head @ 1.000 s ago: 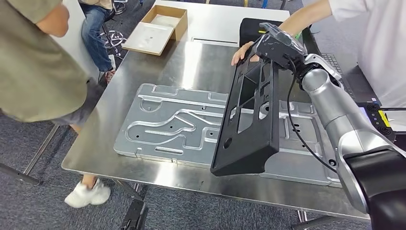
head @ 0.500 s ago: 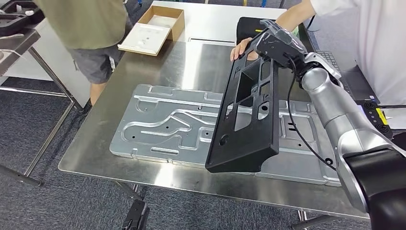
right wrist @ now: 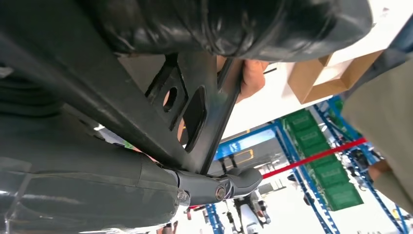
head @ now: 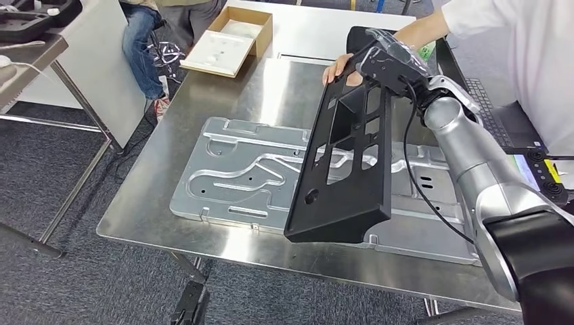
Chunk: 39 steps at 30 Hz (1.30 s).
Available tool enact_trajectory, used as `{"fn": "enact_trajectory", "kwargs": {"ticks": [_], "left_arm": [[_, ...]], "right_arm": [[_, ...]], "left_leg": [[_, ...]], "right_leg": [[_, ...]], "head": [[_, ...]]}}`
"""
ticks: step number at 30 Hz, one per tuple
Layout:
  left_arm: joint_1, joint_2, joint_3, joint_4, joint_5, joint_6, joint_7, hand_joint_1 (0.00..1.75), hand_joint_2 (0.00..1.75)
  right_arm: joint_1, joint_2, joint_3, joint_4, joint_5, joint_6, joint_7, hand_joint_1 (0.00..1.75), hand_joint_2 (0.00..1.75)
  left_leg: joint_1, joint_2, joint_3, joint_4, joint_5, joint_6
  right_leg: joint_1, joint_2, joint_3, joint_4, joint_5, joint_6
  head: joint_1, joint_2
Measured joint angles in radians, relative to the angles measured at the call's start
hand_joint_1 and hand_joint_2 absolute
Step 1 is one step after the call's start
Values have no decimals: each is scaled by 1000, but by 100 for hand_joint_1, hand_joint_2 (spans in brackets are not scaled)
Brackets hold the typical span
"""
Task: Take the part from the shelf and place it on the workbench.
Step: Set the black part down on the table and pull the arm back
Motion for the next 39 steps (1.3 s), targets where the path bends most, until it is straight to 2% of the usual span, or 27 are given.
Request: {"fn": "enact_trajectory", "kwargs": {"ticks": [2,4,5,6,8,9,10,11,13,14,15,16,18,20,22,24,25,26,27,29,30,31,32,34,35,37,39], "left_arm": [[0,-1,0,0,0,0,-1,0,0],[1,-1,1,0,0,0,-1,0,0],[0,-1,1,0,0,0,-2,0,0],[0,-1,1,0,0,0,-2,0,0],[1,-1,1,0,0,0,-2,0,0],[2,0,1,0,0,0,-2,0,0],[4,0,1,0,0,0,-2,0,0],[4,1,2,0,0,0,-2,0,0],[4,2,2,0,0,0,-2,0,0],[4,2,2,0,0,0,-3,0,0],[4,2,2,0,0,0,-3,0,0],[4,2,2,0,0,0,-4,0,0],[5,2,3,0,0,0,-4,0,0],[4,3,4,0,0,0,-4,0,0],[1,2,5,0,0,0,-4,0,0],[0,2,6,0,-1,0,-4,0,0],[0,2,6,0,-1,-1,-4,0,0],[0,2,7,0,-1,-1,-4,0,0],[0,2,7,0,-2,-1,-4,0,0],[-2,1,7,0,-3,-1,-4,0,0],[-3,1,8,0,-3,-1,-4,0,0],[-3,0,8,0,-3,-1,-4,0,0],[-4,0,8,0,-3,-1,-4,0,0],[-4,0,8,0,-3,-1,-4,0,0],[-4,0,9,0,-3,-1,-4,0,0],[-4,0,9,0,-3,-1,-5,0,0],[-1,2,9,0,-3,-1,-7,0,0]], "right_arm": [[0,1,0,-3,0,-1,-1,0,0],[0,1,0,-7,0,-2,-2,0,0],[-1,1,0,-8,0,-2,-2,0,0],[-1,2,0,-10,0,-3,-2,0,0],[-2,2,0,-10,1,-5,-1,0,0],[-1,3,0,-10,2,-7,-1,0,0],[0,4,0,-10,2,-10,0,0,0],[1,4,0,-10,3,-12,0,0,0],[1,6,0,-11,3,-15,1,0,0],[1,6,0,-11,3,-15,2,0,0],[1,7,0,-12,4,-16,3,0,0],[2,7,0,-12,4,-16,5,0,0],[3,7,0,-12,5,-17,8,0,0],[3,5,0,-12,6,-18,10,0,0],[3,2,0,-12,6,-19,10,0,0],[7,2,0,-11,8,-22,10,0,0],[10,2,0,-11,9,-25,10,0,0],[12,2,0,-10,12,-29,10,0,0],[14,2,0,-10,13,-33,10,0,0],[14,2,0,-11,16,-37,10,0,0],[14,2,0,-12,16,-39,9,0,0],[14,2,0,-13,17,-39,8,0,0],[15,3,0,-14,17,-39,8,0,0],[16,3,0,-16,17,-40,7,0,0],[16,4,0,-17,17,-40,7,0,0],[17,5,0,-21,17,-41,7,0,0],[19,7,0,-24,17,-43,7,0,0]], "left_leg": [[0,-2,-4,0,1,-8],[0,-1,-8,6,-8,-19],[0,1,-17,28,-24,-25],[2,3,-35,70,-50,-31],[8,5,-92,199,-111,-40],[11,6,-119,254,-127,-44],[15,6,-134,280,-127,-48],[18,6,-129,266,-106,-52],[26,6,-74,146,-39,-60],[27,5,-44,83,-16,-61],[27,5,-26,43,-6,-59],[25,4,-18,27,-7,-55],[21,5,-20,26,-7,-38],[23,8,-19,20,-3,-24],[23,12,-18,15,1,-13],[20,15,-19,15,1,-8],[18,16,-19,15,1,-7],[17,15,-19,15,1,-7],[16,15,-18,15,1,-7],[13,13,-17,16,0,-9],[11,12,-18,17,0,-11],[10,12,-20,18,0,-14],[9,12,-22,17,2,-19],[9,11,-24,17,0,-29],[9,11,-28,28,-10,-35],[11,12,-62,109,-61,-43],[13,12,-119,239,-120,-48]], "right_leg": [[5,0,7,-22,-1,-4],[-1,-2,12,-30,3,-10],[-5,-4,15,-36,6,-14],[-8,-7,19,-40,8,-18],[-8,-10,19,-41,8,-20],[-8,-10,19,-40,7,-20],[-10,-11,19,-38,6,-19],[-12,-11,19,-36,4,-17],[-19,-10,19,-25,-4,-7],[-19,-10,16,-16,-9,0],[-18,-8,12,-10,-11,7],[-17,-7,9,-8,-12,13],[-17,-4,6,-11,-8,24],[-20,-3,-1,4,-21,30],[-20,-2,-41,93,-74,33],[-18,-2,-103,224,-128,34],[-17,-2,-121,261,-134,33],[-16,-2,-122,261,-121,30],[-15,-2,-103,221,-91,26],[-9,-2,-37,86,-28,14],[-6,-2,-12,33,-12,10],[-2,-2,1,2,-8,7],[1,-2,2,-5,-11,5],[-2,-2,3,-12,-8,-1],[-5,-3,5,-16,-6,-6],[-8,-7,8,-20,-3,-15],[-7,-8,8,-20,-3,-20]], "head": [[0,0],[0,0],[0,0],[0,0],[0,0],[0,0],[0,0],[-1,0],[0,0],[-1,0],[-1,0],[-1,0],[0,0],[0,0],[1,0],[1,0],[1,0],[0,0],[0,0],[0,0],[0,0],[0,0],[0,0],[0,0],[0,0],[0,0],[0,0]]}}
